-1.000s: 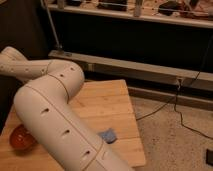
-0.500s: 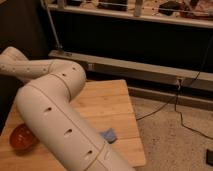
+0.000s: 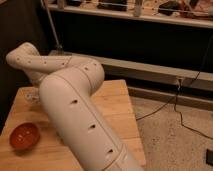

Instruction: Stand the bottle upright

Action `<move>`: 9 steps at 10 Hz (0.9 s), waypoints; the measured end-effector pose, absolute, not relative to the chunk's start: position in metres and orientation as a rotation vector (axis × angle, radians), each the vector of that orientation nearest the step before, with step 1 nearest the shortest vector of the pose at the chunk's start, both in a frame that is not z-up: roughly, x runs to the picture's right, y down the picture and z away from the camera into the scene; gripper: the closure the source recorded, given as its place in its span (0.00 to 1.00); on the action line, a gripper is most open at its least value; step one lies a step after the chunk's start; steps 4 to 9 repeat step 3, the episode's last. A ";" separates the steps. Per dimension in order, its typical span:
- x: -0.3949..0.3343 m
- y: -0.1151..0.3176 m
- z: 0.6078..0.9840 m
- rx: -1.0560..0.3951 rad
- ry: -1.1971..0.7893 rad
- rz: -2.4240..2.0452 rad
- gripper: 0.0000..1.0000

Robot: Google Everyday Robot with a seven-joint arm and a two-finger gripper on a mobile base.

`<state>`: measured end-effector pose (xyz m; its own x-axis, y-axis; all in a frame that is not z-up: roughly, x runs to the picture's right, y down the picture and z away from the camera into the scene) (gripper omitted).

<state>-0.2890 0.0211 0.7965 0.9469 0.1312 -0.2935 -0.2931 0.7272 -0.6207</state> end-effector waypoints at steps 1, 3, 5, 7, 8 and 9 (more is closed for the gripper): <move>-0.284 0.023 0.793 -0.740 0.215 0.282 1.00; -0.281 0.022 0.785 -0.771 0.146 0.393 1.00; -0.281 0.022 0.785 -0.771 0.146 0.393 1.00; -0.281 0.022 0.785 -0.771 0.146 0.393 1.00; -0.281 0.022 0.785 -0.771 0.146 0.393 1.00; -0.281 0.022 0.785 -0.771 0.146 0.393 1.00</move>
